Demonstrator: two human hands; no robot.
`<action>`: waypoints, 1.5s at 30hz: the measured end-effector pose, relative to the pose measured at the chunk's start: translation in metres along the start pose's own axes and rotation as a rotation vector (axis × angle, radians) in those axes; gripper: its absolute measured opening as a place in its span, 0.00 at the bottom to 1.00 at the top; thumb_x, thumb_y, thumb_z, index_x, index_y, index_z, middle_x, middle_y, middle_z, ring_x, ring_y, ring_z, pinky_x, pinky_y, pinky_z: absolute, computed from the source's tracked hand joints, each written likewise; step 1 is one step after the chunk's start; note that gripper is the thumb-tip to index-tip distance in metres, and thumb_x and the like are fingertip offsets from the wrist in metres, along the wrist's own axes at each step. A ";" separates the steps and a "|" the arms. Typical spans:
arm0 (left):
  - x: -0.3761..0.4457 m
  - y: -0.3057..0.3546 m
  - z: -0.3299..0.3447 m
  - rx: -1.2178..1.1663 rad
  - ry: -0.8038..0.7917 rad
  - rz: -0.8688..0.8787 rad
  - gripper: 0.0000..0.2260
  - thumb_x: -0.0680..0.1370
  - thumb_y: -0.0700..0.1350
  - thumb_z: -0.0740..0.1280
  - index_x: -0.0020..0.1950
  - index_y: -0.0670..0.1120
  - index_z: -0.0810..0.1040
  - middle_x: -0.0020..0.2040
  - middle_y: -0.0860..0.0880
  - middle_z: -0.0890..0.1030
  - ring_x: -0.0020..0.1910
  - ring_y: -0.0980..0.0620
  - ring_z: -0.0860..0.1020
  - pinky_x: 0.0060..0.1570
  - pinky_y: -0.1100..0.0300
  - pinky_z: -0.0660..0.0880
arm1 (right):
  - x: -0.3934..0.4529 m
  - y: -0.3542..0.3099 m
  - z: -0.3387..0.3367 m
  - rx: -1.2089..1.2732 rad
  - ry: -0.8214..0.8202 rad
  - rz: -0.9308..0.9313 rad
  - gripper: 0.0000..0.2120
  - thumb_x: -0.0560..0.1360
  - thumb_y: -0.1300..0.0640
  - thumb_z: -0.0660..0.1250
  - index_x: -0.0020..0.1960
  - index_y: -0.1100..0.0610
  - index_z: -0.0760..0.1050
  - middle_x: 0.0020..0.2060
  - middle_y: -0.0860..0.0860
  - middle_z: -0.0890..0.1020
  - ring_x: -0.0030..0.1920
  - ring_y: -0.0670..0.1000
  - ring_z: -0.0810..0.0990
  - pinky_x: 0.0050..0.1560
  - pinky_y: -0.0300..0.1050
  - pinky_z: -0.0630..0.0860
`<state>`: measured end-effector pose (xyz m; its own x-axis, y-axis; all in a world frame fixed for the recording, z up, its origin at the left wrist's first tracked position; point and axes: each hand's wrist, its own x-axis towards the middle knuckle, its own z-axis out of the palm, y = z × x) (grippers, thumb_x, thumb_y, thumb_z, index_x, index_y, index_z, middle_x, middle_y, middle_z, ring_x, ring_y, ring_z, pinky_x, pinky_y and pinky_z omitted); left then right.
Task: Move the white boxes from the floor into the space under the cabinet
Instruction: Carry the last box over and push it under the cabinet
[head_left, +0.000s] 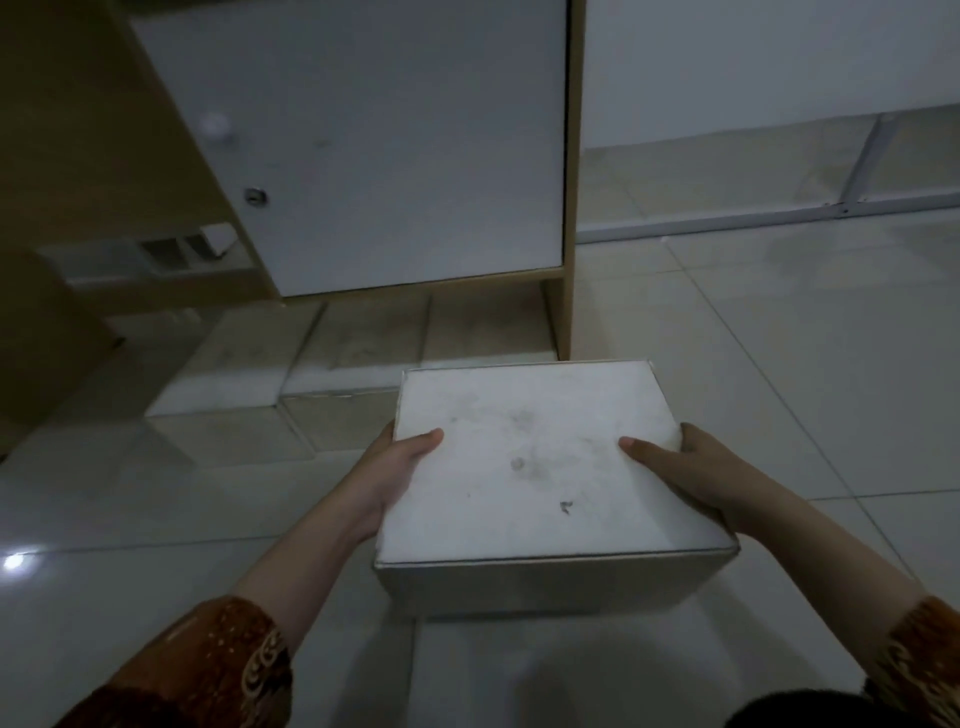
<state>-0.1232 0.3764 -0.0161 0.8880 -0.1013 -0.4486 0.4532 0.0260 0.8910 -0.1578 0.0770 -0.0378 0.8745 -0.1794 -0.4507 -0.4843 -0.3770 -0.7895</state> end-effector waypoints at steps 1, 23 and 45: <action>-0.005 0.006 -0.011 0.009 -0.008 -0.012 0.17 0.78 0.40 0.63 0.66 0.40 0.73 0.61 0.37 0.80 0.46 0.43 0.82 0.37 0.55 0.82 | -0.004 -0.008 0.008 0.029 -0.010 -0.014 0.35 0.67 0.36 0.69 0.65 0.57 0.66 0.58 0.55 0.78 0.52 0.56 0.79 0.52 0.55 0.79; -0.059 0.067 -0.309 -0.034 0.161 -0.028 0.16 0.76 0.47 0.67 0.61 0.40 0.78 0.55 0.40 0.83 0.43 0.45 0.83 0.36 0.56 0.82 | -0.063 -0.209 0.242 -0.019 -0.120 -0.189 0.25 0.74 0.44 0.65 0.64 0.58 0.67 0.59 0.55 0.77 0.53 0.56 0.78 0.54 0.51 0.75; -0.073 0.114 -0.592 -0.062 0.241 -0.037 0.10 0.79 0.47 0.63 0.60 0.46 0.73 0.47 0.44 0.82 0.44 0.45 0.80 0.39 0.54 0.76 | -0.063 -0.357 0.506 -0.087 -0.170 -0.195 0.31 0.74 0.43 0.65 0.67 0.61 0.60 0.65 0.56 0.73 0.58 0.55 0.75 0.53 0.47 0.73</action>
<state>-0.0900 0.9755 0.0780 0.8603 0.1370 -0.4910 0.4831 0.0882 0.8711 -0.0542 0.6821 0.0614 0.9302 0.0563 -0.3627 -0.2964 -0.4677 -0.8327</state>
